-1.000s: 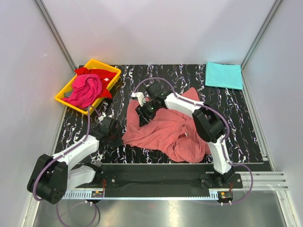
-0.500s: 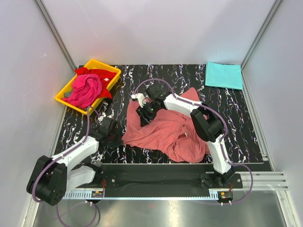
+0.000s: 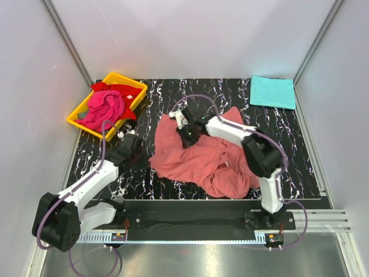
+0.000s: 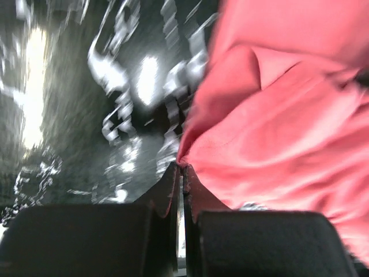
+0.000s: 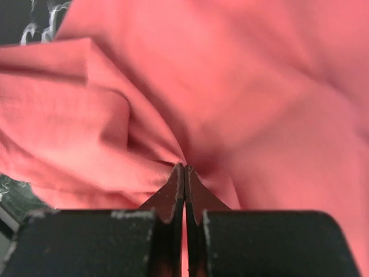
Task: Fold and stack the t-shirts
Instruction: Flatten the tshirt out
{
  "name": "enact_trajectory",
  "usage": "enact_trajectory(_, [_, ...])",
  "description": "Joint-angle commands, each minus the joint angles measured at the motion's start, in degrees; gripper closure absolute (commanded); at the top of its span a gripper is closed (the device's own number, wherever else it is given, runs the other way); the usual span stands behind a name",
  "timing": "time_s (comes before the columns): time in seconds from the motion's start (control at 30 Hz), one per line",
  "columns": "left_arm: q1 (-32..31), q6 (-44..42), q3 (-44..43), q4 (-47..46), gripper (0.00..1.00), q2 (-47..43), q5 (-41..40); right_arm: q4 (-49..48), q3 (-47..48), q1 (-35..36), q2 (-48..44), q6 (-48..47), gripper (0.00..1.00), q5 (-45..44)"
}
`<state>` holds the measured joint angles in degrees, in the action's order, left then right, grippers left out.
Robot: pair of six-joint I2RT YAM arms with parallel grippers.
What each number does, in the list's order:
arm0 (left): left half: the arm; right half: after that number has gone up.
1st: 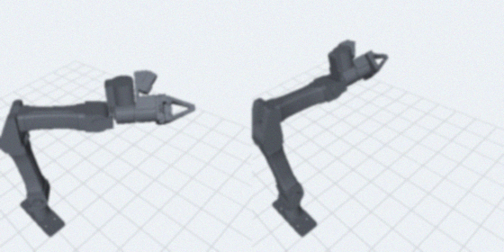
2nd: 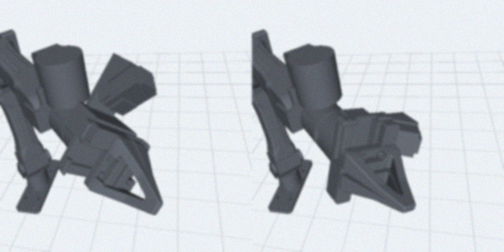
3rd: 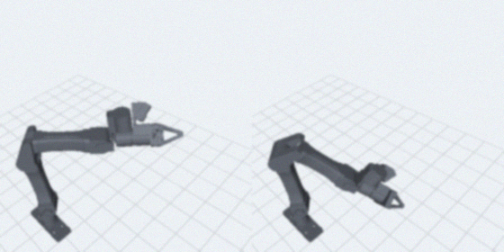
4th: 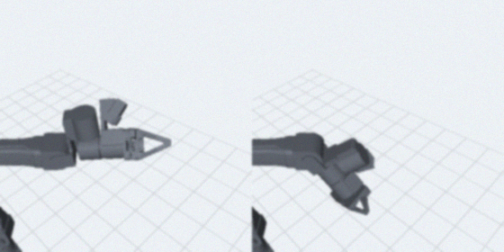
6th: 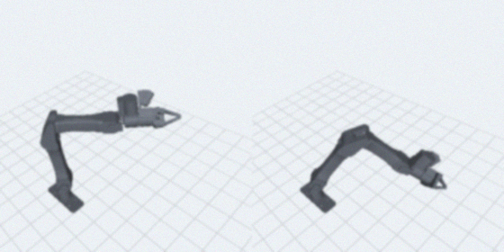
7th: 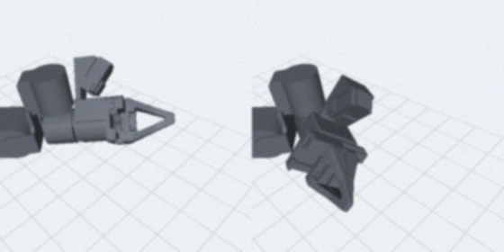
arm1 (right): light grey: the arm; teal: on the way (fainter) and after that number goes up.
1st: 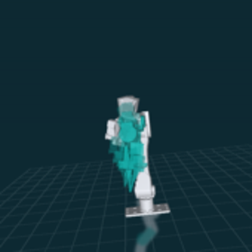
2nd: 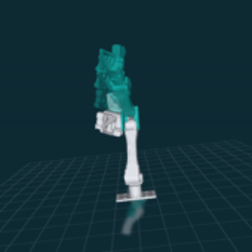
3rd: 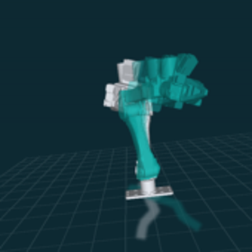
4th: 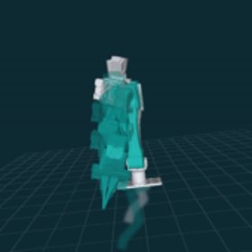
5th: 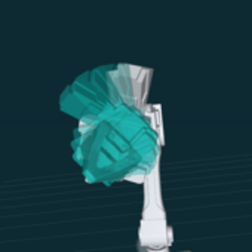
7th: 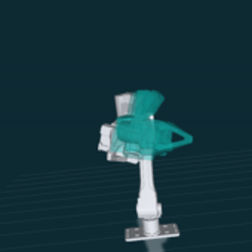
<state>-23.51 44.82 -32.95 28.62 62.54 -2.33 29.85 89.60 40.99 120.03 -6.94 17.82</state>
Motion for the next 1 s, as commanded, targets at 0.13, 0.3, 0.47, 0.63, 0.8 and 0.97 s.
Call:
enact_trajectory(0.13, [0.30,-0.17,-3.62,-2.51,1.00,3.98,-0.58,-9.26,-19.85,-3.02,-21.49,26.17,1.00,-8.63])
enact_trajectory(0.3, [0.22,0.97,0.16,-7.53,1.00,6.80,1.54,-16.22,-27.90,-3.02,-23.35,33.13,1.00,-9.03])
enact_trajectory(0.47, [0.22,-0.52,0.87,-7.00,1.00,6.98,1.44,-13.15,-25.01,-3.02,-21.68,29.89,0.82,-5.18])
enact_trajectory(0.63, [0.22,-0.26,2.45,-8.23,1.00,6.45,1.98,-9.37,-17.01,-3.02,-20.10,16.82,0.46,4.22])
enact_trajectory(0.8, [0.22,-0.52,3.68,-9.20,1.00,6.63,1.98,-9.90,-10.35,-3.02,-11.50,10.29,0.42,15.55])
enact_trajectory(0.97, [0.22,-1.14,3.68,-9.72,1.00,6.19,3.47,-5.95,-4.36,-2.76,-2.97,4.94,0.42,21.11])
